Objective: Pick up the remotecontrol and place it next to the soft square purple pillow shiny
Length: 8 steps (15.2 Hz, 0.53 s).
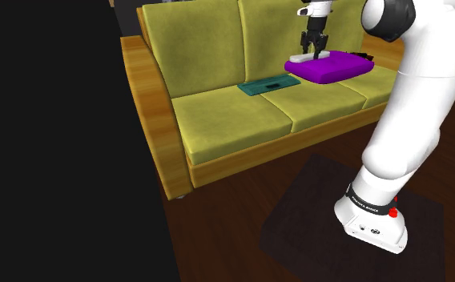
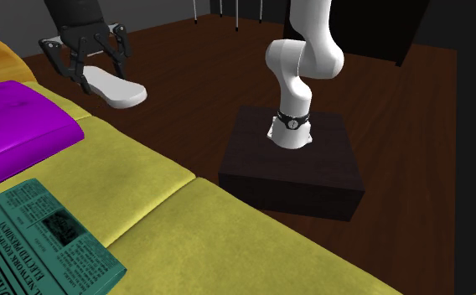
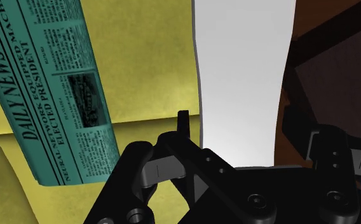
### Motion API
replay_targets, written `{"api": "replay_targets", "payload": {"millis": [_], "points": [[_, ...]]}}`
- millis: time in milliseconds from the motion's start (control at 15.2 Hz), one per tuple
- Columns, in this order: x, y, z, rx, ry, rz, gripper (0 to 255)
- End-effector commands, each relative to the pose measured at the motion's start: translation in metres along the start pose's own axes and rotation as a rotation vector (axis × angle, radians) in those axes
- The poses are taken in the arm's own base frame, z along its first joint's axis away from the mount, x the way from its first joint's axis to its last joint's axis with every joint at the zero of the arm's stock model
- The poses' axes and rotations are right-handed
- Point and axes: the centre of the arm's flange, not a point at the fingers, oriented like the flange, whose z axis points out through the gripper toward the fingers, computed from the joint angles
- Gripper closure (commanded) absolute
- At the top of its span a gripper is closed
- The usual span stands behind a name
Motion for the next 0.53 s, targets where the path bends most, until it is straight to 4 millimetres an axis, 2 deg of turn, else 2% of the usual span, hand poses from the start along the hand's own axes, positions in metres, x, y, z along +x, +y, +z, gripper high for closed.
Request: {"api": "replay_targets", "payload": {"millis": [0, 330, 462], "points": [[-0.027, -0.009, 0.0, 0.0, 0.0, -0.002, 255], [-0.089, -0.036, 0.001, 0.0, 0.0, -0.002, 255], [-0.089, -0.035, 0.011, 0.0, 0.0, -0.002, 255]]}}
